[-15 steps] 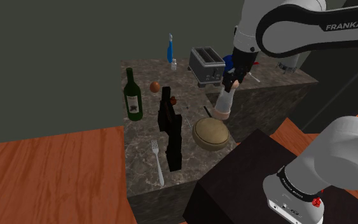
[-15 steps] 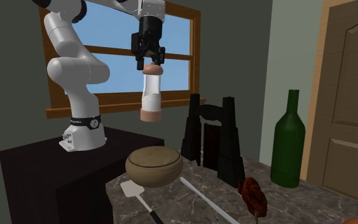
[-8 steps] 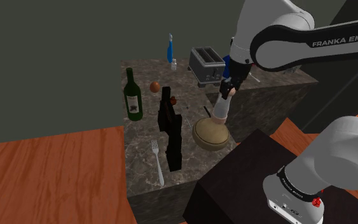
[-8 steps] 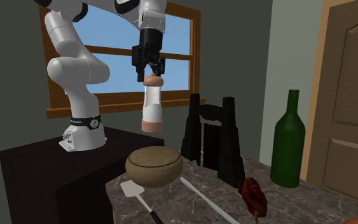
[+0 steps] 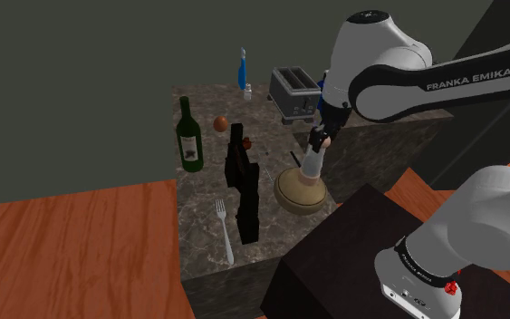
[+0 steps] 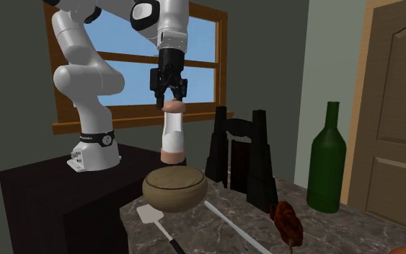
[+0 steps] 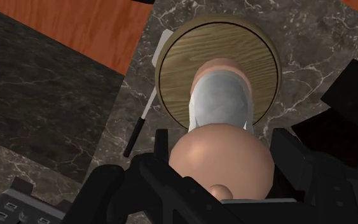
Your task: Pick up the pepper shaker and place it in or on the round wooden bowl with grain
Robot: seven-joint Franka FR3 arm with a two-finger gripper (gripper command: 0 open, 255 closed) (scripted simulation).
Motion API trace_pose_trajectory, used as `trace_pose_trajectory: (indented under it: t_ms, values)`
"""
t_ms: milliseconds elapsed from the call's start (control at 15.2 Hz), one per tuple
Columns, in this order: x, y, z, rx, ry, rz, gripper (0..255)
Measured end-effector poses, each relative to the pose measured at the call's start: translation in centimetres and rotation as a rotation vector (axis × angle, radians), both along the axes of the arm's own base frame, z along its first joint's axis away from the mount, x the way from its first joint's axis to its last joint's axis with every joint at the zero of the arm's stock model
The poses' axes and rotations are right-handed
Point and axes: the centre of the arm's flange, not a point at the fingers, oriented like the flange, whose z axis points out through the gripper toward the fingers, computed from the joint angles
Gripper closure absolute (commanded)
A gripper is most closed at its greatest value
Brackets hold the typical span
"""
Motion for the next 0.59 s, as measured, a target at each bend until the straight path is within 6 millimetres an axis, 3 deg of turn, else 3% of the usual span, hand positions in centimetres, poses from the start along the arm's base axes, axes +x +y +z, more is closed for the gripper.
trace_pose_trajectory:
  t_ms: [594]
  values:
    - [0.0,0.1,-4.3,0.0,-0.002,0.0,255]
